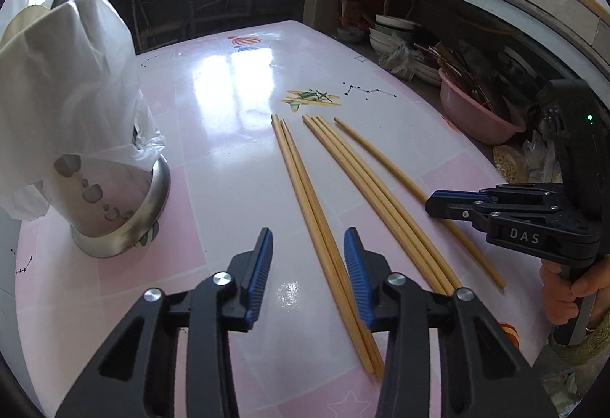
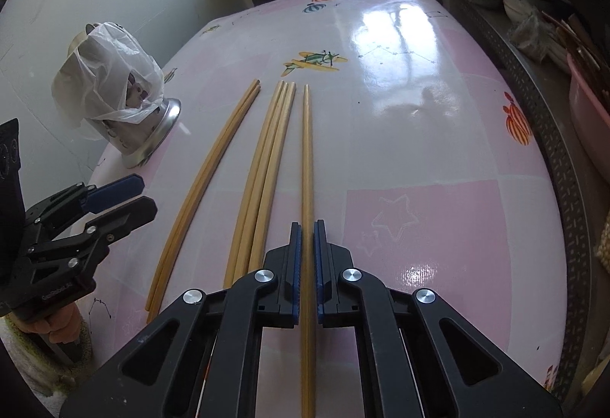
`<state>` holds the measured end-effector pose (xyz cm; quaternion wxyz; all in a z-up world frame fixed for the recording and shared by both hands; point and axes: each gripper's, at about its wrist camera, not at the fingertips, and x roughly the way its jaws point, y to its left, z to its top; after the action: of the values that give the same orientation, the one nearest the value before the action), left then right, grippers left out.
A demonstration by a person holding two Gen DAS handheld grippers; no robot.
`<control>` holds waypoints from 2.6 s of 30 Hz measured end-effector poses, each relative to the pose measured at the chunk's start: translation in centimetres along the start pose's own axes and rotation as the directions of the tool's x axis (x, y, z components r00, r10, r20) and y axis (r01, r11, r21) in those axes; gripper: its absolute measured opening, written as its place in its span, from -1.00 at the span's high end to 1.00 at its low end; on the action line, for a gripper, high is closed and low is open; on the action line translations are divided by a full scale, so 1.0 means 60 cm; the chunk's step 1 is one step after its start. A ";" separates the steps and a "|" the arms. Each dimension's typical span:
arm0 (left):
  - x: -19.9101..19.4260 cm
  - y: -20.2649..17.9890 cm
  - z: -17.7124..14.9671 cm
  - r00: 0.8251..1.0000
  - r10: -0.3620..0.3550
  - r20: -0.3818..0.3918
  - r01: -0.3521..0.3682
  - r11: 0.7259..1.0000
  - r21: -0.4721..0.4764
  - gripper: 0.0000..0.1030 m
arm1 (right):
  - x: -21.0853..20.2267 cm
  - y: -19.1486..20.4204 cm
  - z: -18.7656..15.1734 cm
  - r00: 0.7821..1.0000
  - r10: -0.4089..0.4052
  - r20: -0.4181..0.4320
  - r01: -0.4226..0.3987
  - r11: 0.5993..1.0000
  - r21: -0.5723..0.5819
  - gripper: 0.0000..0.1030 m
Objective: Organize utensils
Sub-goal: 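Move left tool toward the loose chopsticks while right tool withdraws from holder, then close left tool on a single wooden chopstick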
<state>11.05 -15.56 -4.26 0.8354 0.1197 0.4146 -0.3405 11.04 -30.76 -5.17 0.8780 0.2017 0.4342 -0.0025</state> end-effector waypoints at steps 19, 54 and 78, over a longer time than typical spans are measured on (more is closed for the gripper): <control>0.053 -0.007 0.022 0.996 0.032 -0.080 -0.033 0.999 -0.014 0.69 | -0.004 -0.010 -0.005 0.999 0.039 0.015 -0.039 0.999 0.024 0.91; -0.064 0.076 -0.092 0.976 0.059 -0.208 -0.098 0.979 -0.179 0.82 | -0.041 0.012 -0.060 0.992 0.014 -0.123 -0.012 1.000 0.017 0.91; 0.039 0.071 0.014 0.963 0.161 -0.215 -0.173 0.984 -0.037 0.75 | -0.043 0.005 -0.064 0.993 0.045 -0.108 -0.042 0.999 0.032 0.91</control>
<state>15.41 -13.93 -5.88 0.8153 0.1664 0.4987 -0.2427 6.55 -29.58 -5.17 0.8497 0.2241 0.4767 0.0210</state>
